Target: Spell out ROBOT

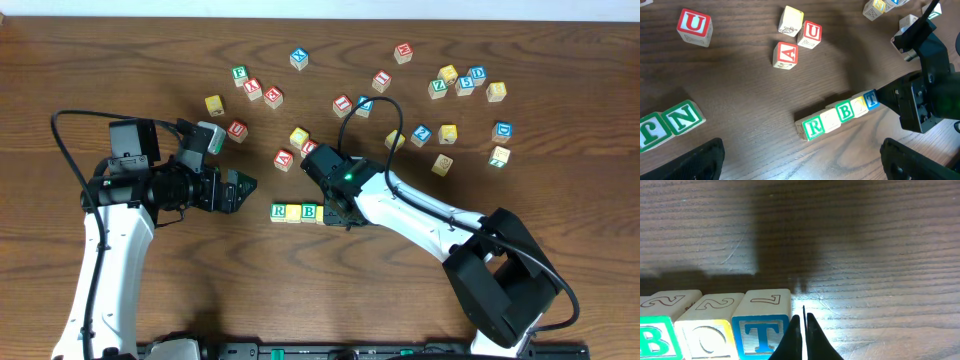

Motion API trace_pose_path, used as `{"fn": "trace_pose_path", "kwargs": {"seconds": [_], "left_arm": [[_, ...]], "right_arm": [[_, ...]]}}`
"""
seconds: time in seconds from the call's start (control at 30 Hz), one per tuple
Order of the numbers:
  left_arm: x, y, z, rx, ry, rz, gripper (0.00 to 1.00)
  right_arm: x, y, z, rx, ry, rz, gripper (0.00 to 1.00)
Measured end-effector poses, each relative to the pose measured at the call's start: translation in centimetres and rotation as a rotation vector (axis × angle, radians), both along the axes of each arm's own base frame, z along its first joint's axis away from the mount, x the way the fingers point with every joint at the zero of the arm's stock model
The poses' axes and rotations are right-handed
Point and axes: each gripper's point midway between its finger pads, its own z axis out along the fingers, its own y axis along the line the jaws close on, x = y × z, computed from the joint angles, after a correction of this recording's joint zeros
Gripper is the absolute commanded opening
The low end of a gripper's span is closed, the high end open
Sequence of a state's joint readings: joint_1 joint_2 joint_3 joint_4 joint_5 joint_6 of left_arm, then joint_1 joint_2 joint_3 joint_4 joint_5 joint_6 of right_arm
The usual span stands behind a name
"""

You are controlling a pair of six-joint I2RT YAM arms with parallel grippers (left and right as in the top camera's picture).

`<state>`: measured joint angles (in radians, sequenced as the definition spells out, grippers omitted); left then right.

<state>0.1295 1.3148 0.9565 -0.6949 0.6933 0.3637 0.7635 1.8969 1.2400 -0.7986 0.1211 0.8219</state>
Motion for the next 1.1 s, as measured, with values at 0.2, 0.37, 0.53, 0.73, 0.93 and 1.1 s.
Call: {"fn": "trace_pose_path", "kwargs": {"seconds": [0.2,0.37,0.53,0.73,0.93,1.1], "left_arm": [[0.0,0.0,0.0,0.0,0.0,0.0,0.98],[0.0,0.0,0.0,0.0,0.0,0.0,0.98],[0.0,0.0,0.0,0.0,0.0,0.0,0.98],[0.0,0.0,0.0,0.0,0.0,0.0,0.98],[0.0,0.0,0.0,0.0,0.0,0.0,0.98],[0.0,0.0,0.0,0.0,0.0,0.0,0.98]], "right_arm": [[0.1,-0.4,0.0,-0.022,-0.01,-0.003,0.01],[0.7,-1.7,0.2,-0.09,-0.048,-0.011,0.01],[2.2,-3.8,0.4,-0.134,-0.076,-0.038,0.01],[5.0,-6.9,1.2,-0.169,-0.1,-0.061,0.01],[8.0,-7.9,5.6,-0.155,-0.223,-0.056,0.01],[9.4,-7.9,11.8,-0.081,-0.375,-0.069,0.01]]}}
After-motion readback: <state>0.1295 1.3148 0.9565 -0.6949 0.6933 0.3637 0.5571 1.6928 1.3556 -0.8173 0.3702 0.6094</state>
